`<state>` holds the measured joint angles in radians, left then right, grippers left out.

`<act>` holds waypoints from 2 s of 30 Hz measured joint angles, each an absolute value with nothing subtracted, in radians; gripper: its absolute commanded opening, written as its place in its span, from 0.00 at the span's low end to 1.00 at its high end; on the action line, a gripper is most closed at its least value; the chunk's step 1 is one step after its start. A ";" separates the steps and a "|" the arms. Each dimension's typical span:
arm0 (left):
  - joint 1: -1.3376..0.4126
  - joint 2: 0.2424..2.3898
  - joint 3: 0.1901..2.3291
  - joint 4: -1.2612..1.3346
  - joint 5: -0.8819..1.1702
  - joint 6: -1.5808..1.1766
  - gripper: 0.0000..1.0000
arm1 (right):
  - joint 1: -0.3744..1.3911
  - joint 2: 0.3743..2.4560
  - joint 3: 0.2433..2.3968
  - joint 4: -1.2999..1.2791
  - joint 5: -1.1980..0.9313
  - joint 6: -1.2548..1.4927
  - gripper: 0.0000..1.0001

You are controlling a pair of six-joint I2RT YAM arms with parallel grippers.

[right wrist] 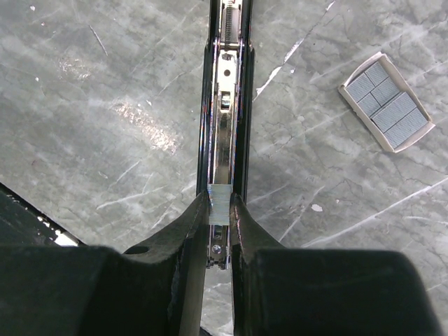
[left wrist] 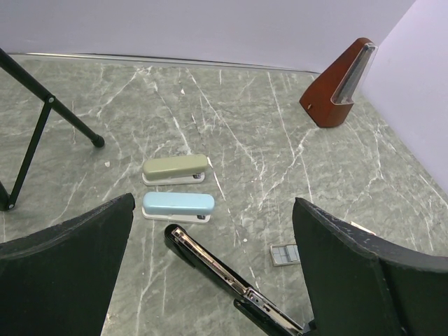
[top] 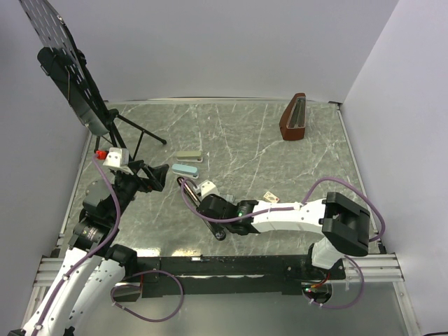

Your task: Load the staples into the stapler

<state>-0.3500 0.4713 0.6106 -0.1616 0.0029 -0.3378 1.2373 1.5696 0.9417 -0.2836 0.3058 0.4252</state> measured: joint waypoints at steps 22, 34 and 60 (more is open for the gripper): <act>-0.350 0.471 0.611 -0.162 0.003 -0.338 0.99 | 1.237 1.602 0.942 -0.276 0.279 0.406 0.17; -0.350 0.471 0.611 -0.162 0.003 -0.338 1.00 | 1.240 1.601 0.942 -0.271 0.280 0.375 0.16; -0.350 0.471 0.611 -0.162 0.003 -0.337 0.99 | 1.240 1.600 0.925 -0.248 0.288 0.350 0.16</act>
